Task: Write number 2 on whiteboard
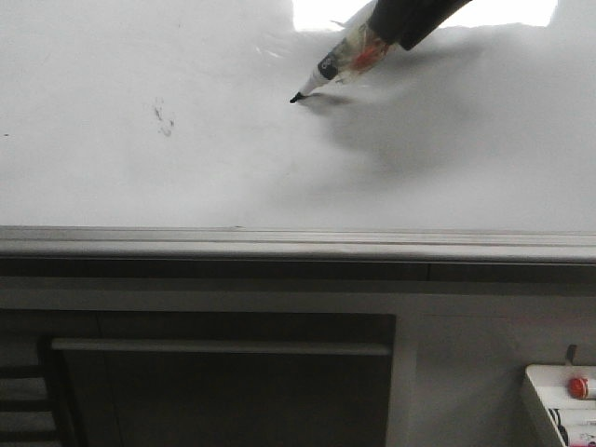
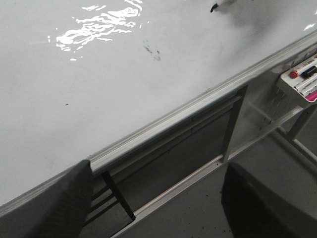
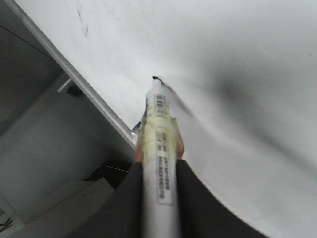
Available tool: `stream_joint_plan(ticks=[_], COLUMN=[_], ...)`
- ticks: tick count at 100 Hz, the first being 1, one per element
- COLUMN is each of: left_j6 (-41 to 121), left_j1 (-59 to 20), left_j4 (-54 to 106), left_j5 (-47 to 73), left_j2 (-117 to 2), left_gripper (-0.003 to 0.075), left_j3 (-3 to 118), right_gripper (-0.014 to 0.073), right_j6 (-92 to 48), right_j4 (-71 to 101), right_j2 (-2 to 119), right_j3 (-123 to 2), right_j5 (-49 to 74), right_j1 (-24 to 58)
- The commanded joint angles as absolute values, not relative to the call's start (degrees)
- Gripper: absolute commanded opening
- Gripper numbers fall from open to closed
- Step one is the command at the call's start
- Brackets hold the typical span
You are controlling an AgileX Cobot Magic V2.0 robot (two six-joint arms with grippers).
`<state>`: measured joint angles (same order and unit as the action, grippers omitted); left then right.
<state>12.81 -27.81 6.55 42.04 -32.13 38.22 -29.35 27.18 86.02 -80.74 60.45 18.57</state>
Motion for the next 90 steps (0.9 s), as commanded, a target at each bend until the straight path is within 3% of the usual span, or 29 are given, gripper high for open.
stream_joint_plan(ticks=[1,14,43,90], left_j6=[12.34,12.34,12.34,12.34], left_j1=[-27.66,-27.66,-27.66,-27.66], left_j4=[7.05,7.05,7.05,7.05], left_j5=[37.75,37.54,36.61,36.35], left_j2=[-32.19,-32.19,-32.19,-32.19], left_gripper=[0.0502,0.0502,0.0502,0.0502], left_j3=[39.71,39.71,39.71,39.71], right_gripper=[0.0035,0.0035,0.0035,0.0035], right_j6=[-29.17,-29.17,-29.17,-28.92], right_j4=[26.08,26.24,26.73,24.52], right_j2=[83.75,83.65,86.62,86.05], right_j3=[-83.49,-81.85,-77.46,-77.46], right_j5=[59.7,62.98,54.55,61.24], right_j1=[16.85,16.15,21.63,17.08])
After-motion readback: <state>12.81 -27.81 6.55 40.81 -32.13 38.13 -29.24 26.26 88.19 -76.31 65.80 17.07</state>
